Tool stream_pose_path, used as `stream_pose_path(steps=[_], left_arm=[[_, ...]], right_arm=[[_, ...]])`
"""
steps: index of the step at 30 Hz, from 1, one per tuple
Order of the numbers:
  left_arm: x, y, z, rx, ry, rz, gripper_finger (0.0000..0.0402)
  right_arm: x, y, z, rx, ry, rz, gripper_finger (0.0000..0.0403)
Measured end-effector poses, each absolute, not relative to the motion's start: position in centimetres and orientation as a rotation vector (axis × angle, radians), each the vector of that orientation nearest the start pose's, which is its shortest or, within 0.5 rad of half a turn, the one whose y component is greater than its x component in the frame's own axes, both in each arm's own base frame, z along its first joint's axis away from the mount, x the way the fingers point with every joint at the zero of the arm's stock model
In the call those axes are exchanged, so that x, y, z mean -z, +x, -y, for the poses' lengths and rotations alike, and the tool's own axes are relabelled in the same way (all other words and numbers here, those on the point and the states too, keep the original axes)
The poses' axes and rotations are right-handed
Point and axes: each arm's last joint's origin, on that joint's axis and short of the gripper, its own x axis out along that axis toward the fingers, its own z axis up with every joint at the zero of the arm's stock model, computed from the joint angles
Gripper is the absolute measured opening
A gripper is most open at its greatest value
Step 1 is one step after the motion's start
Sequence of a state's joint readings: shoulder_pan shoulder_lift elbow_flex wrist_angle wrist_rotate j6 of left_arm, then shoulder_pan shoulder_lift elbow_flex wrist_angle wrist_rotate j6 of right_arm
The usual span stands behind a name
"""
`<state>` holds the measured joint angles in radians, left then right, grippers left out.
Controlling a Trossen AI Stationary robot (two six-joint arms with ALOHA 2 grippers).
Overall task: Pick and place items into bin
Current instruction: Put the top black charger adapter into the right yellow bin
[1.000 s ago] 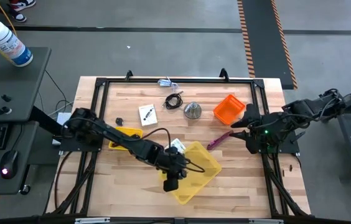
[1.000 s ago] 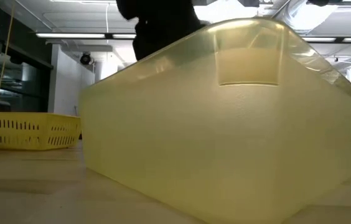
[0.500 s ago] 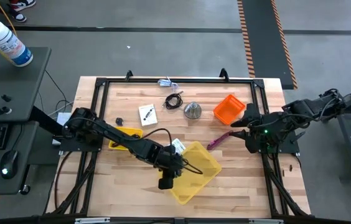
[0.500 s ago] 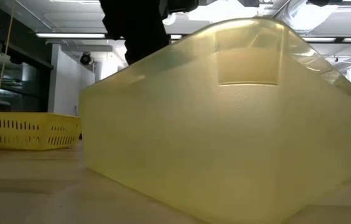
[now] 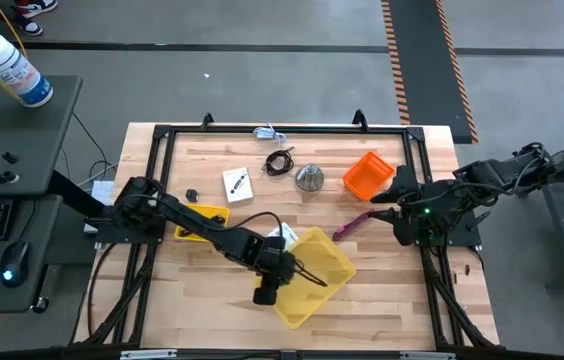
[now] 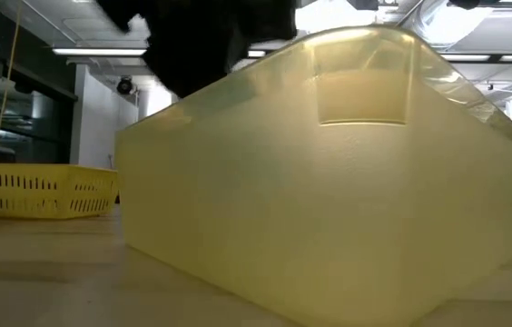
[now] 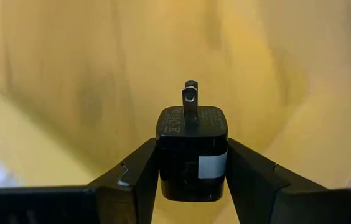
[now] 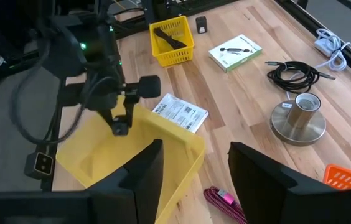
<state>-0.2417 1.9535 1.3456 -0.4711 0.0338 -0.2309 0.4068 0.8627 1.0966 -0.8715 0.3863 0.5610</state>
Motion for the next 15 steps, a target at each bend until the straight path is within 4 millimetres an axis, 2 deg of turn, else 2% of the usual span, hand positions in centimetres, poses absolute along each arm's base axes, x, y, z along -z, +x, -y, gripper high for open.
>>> stream_pose_path(steps=[4,15], left_arm=[[-16.54,38.92,9.73,0.123,-0.093,-1.114,0.0149],[-16.19,39.06,9.84,0.172,-0.07,-1.116,0.0149]], right_arm=[[-36.29,14.09,-4.88,0.147,0.305,-0.571,0.0174],[-36.29,14.09,-4.88,0.145,0.301,-0.571,0.0172]])
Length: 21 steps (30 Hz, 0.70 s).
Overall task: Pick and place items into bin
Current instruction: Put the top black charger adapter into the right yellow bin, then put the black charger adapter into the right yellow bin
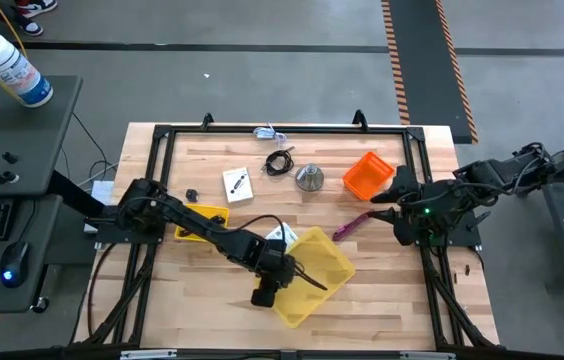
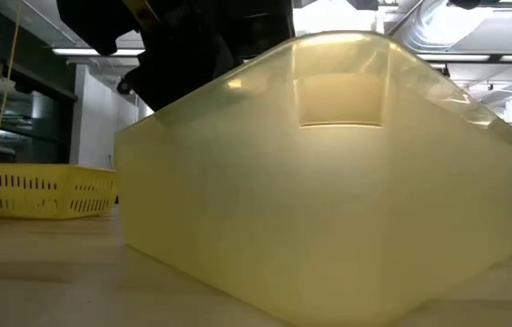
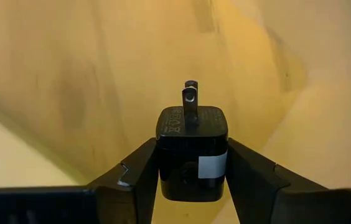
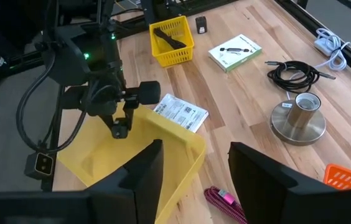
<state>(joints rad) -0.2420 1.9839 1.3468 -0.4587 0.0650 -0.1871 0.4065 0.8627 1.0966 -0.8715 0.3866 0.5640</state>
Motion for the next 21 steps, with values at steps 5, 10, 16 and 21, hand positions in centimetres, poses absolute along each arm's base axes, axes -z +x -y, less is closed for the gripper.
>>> stream_pose_path(steps=[5,10,16,21], left_arm=[[-16.2,39.1,9.8,0.171,-0.069,-1.112,0.0161],[-16.2,39.1,9.8,0.168,-0.067,-1.111,0.0192],[-16.2,39.1,9.8,0.164,-0.072,-1.114,0.0214],[-17.5,39.2,9.7,0.084,-0.08,-1.159,0.0216]], right_arm=[[-36.3,14.1,-4.9,0.145,0.298,-0.571,0.0174],[-36.3,14.1,-4.9,0.144,0.297,-0.571,0.0173],[-36.3,14.1,-4.9,0.144,0.296,-0.571,0.0177],[-36.3,14.1,-4.9,0.143,0.295,-0.571,0.0172]])
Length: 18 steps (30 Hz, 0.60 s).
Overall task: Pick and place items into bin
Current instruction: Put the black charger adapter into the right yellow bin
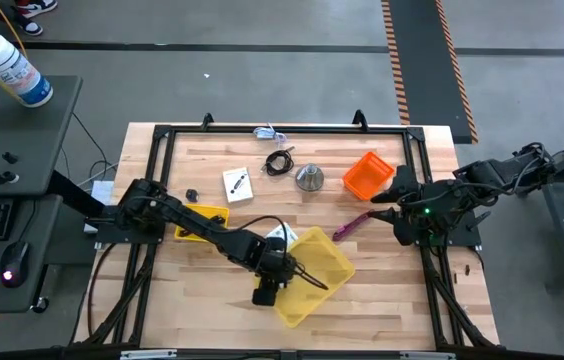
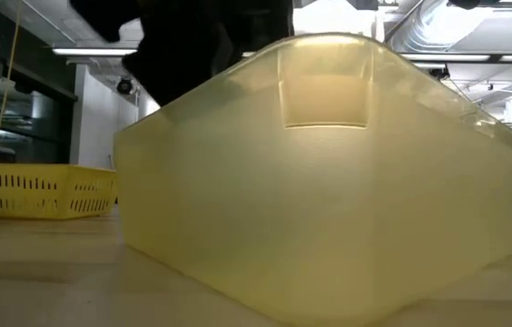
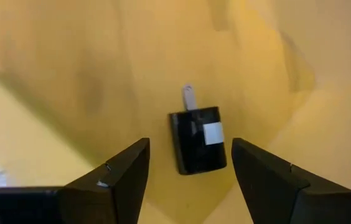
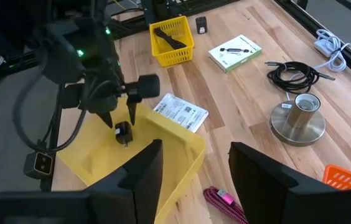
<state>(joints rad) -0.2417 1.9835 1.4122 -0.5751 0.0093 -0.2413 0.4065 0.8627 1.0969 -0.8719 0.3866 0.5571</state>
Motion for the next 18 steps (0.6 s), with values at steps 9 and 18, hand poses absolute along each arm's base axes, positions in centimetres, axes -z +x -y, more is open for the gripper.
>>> stream_pose_path(steps=[9,18], left_arm=[[-23.2,39.7,8.4,-0.195,-0.043,-1.216,0.0216],[-23.7,37.5,1.7,-0.739,-0.486,-1.417,0.0216]], right_arm=[[-36.3,14.1,-4.8,0.165,0.28,-0.561,0.0177],[-36.3,14.1,-4.7,0.187,0.273,-0.551,0.0178]])
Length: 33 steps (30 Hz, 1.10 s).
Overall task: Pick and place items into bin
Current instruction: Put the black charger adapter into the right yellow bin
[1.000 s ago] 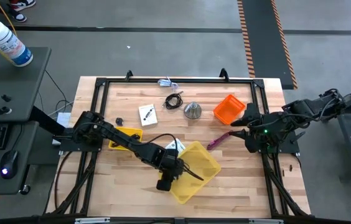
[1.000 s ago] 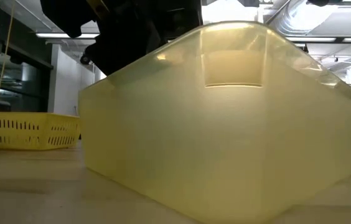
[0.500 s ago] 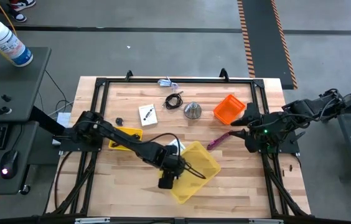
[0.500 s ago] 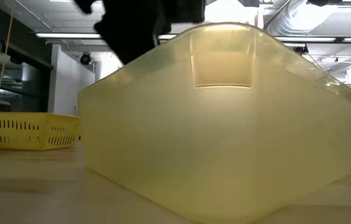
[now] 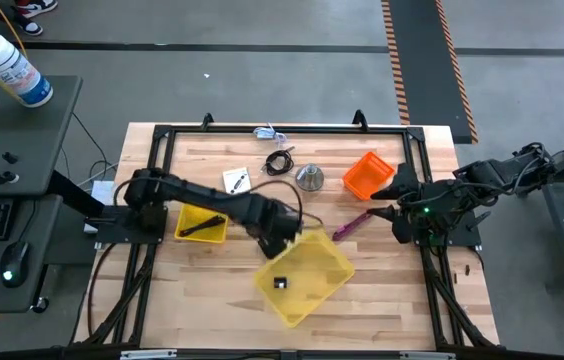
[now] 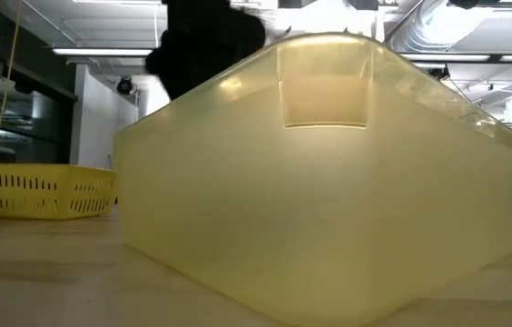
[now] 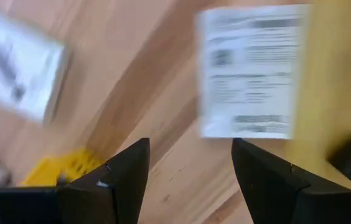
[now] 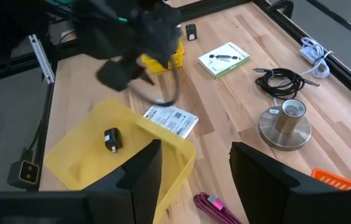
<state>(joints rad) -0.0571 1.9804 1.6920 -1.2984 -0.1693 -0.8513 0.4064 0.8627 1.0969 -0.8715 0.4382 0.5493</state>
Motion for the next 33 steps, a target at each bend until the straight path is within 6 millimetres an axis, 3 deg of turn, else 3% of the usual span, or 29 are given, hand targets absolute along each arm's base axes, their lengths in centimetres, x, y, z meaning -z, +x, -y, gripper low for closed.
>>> stream_pose_path(steps=[6,17,23,33], left_arm=[[-22.8,37.1,-1.6,-0.838,-0.664,-1.444,0.0216],[-22.8,36.0,-5.3,-0.907,-0.528,-1.504,0.0216],[-22.1,34.9,-7.7,-0.956,-0.551,-1.556,0.0216],[-20.2,32.6,-8.8,-0.969,-0.585,-1.638,0.0216]], right_arm=[[-36.4,14.1,-4.7,0.206,0.261,-0.543,0.0179],[-36.4,14.3,-4.5,0.222,0.255,-0.53,0.0179],[-36.6,15.2,-4.0,0.243,0.235,-0.508,0.0179],[-36.5,17.0,-2.9,0.258,0.24,-0.498,0.0179]])
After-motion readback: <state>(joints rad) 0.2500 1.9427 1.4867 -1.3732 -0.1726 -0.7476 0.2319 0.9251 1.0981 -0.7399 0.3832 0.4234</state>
